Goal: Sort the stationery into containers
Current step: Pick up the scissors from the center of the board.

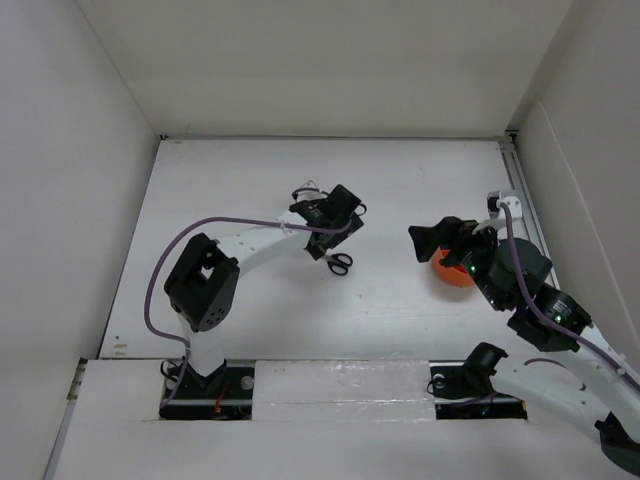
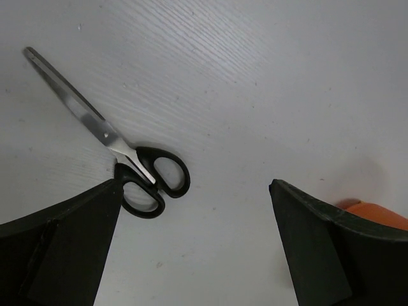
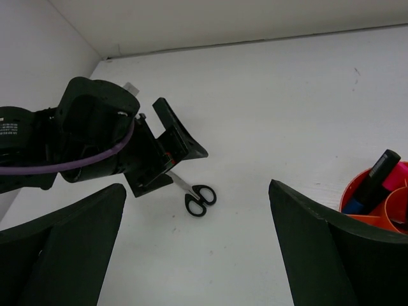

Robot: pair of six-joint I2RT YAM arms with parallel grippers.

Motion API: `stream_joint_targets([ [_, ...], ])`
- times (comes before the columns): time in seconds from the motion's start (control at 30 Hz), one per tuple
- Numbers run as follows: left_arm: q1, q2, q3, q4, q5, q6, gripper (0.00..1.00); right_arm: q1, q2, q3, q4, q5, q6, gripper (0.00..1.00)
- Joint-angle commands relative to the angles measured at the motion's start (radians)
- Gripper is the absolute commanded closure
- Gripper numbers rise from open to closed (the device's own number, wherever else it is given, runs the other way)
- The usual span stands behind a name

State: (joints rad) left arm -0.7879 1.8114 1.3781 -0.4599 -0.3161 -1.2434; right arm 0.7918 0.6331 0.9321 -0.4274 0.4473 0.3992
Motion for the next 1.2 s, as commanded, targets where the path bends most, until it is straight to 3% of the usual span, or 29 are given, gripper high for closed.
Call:
stream_joint_targets([
  [0.0,-0.008,-0.007,0.027,-0.08,-0.011,-0.057,0.02,0.009,-0.013,0.001,0.003,-0.022,0.006,0.0],
  [0.17,-0.02,0.003,0.051,-0.062,0.002,-0.021,0.1,0.009,-0.023,-0.009,0.021,-0.031,0.006,0.0],
  [0.43,-0.08,-0.017,0.022,-0.083,-0.031,-0.05,0.1,0.009,-0.032,-0.019,0.021,-0.041,0.006,0.0],
  [0.57,-0.08,-0.017,-0.01,-0.031,-0.022,-0.036,0.18,0.009,-0.041,-0.019,0.021,-0.041,0.006,0.0],
  [0.8,-0.08,0.097,0.126,-0.013,-0.001,0.027,0.25,0.009,-0.059,-0.019,0.021,-0.021,0.006,0.01],
  [1.17,-0.08,0.161,0.148,-0.013,0.029,0.03,0.26,0.009,-0.069,-0.019,0.021,-0.021,0.015,0.02],
])
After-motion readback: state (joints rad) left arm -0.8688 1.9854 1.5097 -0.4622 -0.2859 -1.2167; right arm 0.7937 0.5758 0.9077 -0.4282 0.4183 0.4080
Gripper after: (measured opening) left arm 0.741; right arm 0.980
